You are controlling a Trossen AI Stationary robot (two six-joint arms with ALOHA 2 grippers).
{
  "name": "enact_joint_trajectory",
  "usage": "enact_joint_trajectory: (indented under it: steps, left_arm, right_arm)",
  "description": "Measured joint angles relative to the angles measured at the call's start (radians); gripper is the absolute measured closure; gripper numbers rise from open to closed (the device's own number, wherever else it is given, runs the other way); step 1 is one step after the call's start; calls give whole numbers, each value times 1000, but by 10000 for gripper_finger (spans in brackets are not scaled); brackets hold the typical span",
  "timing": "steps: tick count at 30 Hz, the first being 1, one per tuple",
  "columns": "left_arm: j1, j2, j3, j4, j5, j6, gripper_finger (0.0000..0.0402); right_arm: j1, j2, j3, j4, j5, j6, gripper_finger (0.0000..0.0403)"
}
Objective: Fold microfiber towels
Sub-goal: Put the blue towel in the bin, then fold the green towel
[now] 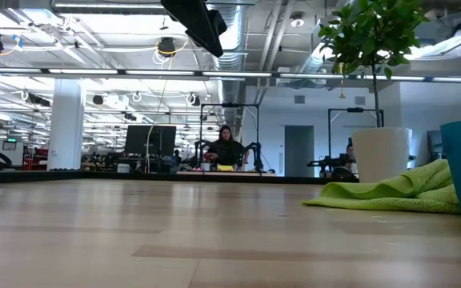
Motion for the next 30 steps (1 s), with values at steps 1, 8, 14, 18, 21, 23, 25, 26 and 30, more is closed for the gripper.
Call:
enact_joint_trajectory:
  steps: [1, 8, 14, 18, 21, 23, 25, 26, 30]
  left_arm:
    - [0, 0, 0, 0, 0, -5, 239]
    - [0, 0, 0, -1, 0, -11, 239]
    - [0, 0, 0, -1, 0, -11, 239]
    - [0, 0, 0, 4, 0, -33, 239]
    - [-1, 0, 0, 43, 0, -54, 239]
    - [-2, 0, 0, 69, -1, -40, 239]
    - [-2, 0, 0, 85, -1, -27, 239]
    - [-2, 0, 0, 90, -1, -26, 239]
    - [-2, 0, 0, 93, -1, -25, 239]
  right_arm:
    - [-9, 0, 0, 3, 0, 2, 344]
    - [-44, 0, 0, 21, 0, 26, 320]
    - [-44, 0, 0, 22, -5, 60, 258]
    - [-47, 0, 0, 14, -81, 31, 207]
    - [-57, -1, 0, 14, -173, 57, 181]
    - [-58, -8, 0, 14, -180, 76, 170]
    - [-58, -20, 0, 14, -175, 73, 164]
    - [-57, -24, 0, 14, -171, 73, 164]
    - [-56, -48, 0, 14, -158, 79, 163]
